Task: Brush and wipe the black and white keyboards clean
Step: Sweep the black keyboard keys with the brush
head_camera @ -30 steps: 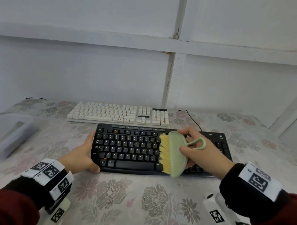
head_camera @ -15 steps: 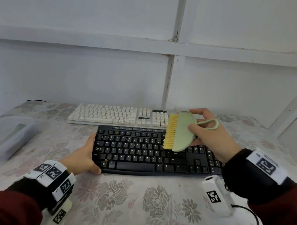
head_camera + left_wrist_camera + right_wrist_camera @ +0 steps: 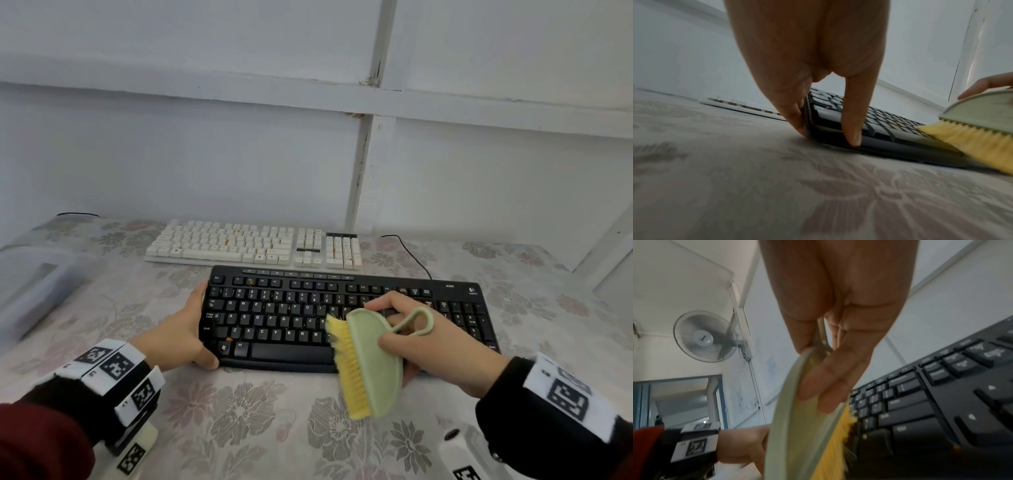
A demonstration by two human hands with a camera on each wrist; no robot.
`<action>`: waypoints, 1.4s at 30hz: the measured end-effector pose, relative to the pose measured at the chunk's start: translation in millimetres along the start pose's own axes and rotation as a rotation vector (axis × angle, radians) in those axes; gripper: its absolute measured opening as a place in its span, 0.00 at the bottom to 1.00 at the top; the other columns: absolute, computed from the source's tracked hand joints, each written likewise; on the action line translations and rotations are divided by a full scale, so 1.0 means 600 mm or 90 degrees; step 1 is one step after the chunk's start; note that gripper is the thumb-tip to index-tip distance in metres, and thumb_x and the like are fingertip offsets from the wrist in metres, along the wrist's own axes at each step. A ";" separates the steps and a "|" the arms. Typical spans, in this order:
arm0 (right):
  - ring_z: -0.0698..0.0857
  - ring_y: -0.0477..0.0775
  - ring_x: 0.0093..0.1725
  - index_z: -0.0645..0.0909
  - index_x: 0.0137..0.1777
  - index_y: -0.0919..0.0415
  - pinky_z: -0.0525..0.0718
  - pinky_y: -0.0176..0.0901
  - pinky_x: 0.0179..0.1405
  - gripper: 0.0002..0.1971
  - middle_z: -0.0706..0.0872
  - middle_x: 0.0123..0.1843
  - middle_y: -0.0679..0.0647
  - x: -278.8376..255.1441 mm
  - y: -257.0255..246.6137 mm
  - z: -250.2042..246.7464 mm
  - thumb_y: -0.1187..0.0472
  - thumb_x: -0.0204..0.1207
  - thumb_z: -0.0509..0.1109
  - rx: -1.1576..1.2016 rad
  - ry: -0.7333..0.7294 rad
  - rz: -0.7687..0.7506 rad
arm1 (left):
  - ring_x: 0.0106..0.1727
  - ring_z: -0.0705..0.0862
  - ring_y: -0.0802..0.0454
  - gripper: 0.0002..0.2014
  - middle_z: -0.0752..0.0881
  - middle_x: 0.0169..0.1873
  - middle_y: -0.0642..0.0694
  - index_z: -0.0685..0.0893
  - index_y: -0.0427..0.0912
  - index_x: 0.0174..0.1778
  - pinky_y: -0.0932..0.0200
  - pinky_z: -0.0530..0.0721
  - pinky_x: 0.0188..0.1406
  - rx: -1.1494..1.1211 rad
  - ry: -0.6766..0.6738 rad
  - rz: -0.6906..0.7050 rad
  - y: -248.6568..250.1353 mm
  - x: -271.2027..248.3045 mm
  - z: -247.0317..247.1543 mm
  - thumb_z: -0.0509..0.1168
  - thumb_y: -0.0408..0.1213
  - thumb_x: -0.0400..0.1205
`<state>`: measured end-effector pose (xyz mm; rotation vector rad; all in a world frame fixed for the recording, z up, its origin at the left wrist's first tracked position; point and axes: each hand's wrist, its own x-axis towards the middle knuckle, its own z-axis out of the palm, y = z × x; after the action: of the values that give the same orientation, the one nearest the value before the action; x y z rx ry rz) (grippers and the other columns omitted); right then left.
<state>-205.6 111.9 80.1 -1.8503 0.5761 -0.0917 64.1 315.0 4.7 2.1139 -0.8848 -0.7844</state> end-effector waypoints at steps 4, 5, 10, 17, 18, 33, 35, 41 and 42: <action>0.88 0.52 0.35 0.79 0.58 0.52 0.86 0.47 0.28 0.17 0.87 0.44 0.63 0.002 -0.024 -0.019 0.73 0.76 0.63 0.037 0.060 -0.046 | 0.56 0.82 0.51 0.60 0.81 0.57 0.52 0.43 0.73 0.69 0.57 0.81 0.49 -0.002 0.002 0.000 -0.001 0.000 -0.001 0.76 0.19 0.62; 0.88 0.51 0.35 0.79 0.59 0.52 0.87 0.47 0.29 0.18 0.87 0.45 0.62 0.009 -0.030 -0.023 0.74 0.76 0.63 0.050 0.098 -0.064 | 0.56 0.82 0.51 0.60 0.80 0.57 0.52 0.44 0.73 0.69 0.57 0.81 0.50 -0.004 0.002 0.001 -0.002 0.000 -0.001 0.76 0.19 0.61; 0.90 0.52 0.41 0.75 0.63 0.51 0.89 0.48 0.33 0.19 0.86 0.50 0.63 0.054 -0.037 -0.022 0.72 0.77 0.63 0.092 0.209 -0.096 | 0.55 0.83 0.51 0.60 0.80 0.57 0.52 0.42 0.74 0.68 0.58 0.82 0.49 -0.003 -0.003 -0.004 0.000 -0.003 -0.001 0.75 0.18 0.63; 0.89 0.56 0.43 0.75 0.61 0.51 0.90 0.50 0.32 0.18 0.86 0.52 0.62 0.058 -0.015 0.006 0.71 0.76 0.63 0.033 0.159 -0.054 | 0.54 0.82 0.54 0.61 0.81 0.55 0.55 0.43 0.69 0.73 0.59 0.80 0.49 0.017 -0.003 -0.013 0.002 -0.004 -0.001 0.76 0.19 0.63; 0.88 0.56 0.44 0.75 0.59 0.50 0.89 0.49 0.32 0.17 0.86 0.52 0.63 0.052 -0.011 0.010 0.71 0.76 0.63 0.026 0.141 -0.048 | 0.54 0.82 0.54 0.61 0.81 0.55 0.55 0.43 0.67 0.75 0.60 0.80 0.48 0.018 -0.003 -0.016 0.002 -0.003 -0.001 0.76 0.19 0.63; 0.90 0.46 0.36 0.76 0.62 0.53 0.88 0.46 0.30 0.18 0.87 0.47 0.58 0.042 -0.034 -0.024 0.72 0.77 0.63 0.096 0.211 -0.099 | 0.55 0.82 0.53 0.61 0.80 0.57 0.54 0.42 0.72 0.70 0.59 0.81 0.50 0.006 -0.010 -0.012 0.006 -0.007 -0.002 0.75 0.19 0.64; 0.90 0.48 0.39 0.75 0.64 0.53 0.89 0.47 0.32 0.19 0.86 0.49 0.61 0.056 -0.036 -0.019 0.72 0.77 0.63 0.101 0.217 -0.104 | 0.56 0.82 0.54 0.61 0.80 0.57 0.54 0.42 0.71 0.72 0.60 0.81 0.50 0.003 -0.012 -0.015 0.006 -0.008 -0.002 0.75 0.18 0.64; 0.89 0.55 0.43 0.75 0.62 0.51 0.90 0.52 0.33 0.19 0.86 0.50 0.62 0.067 -0.025 0.002 0.71 0.76 0.63 0.021 0.172 -0.070 | 0.56 0.81 0.54 0.63 0.80 0.58 0.56 0.41 0.66 0.77 0.60 0.80 0.51 0.009 -0.011 -0.019 0.008 -0.007 0.000 0.76 0.19 0.63; 0.89 0.56 0.43 0.75 0.61 0.51 0.90 0.53 0.33 0.18 0.86 0.51 0.62 0.063 -0.021 0.006 0.71 0.76 0.63 0.014 0.155 -0.061 | 0.56 0.82 0.53 0.63 0.80 0.57 0.55 0.41 0.66 0.77 0.58 0.81 0.52 0.010 -0.010 -0.021 0.008 -0.007 -0.001 0.76 0.19 0.63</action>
<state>-167.0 101.7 82.4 -1.8575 0.6509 -0.3899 60.3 315.7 9.7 2.1431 -0.8685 -0.8158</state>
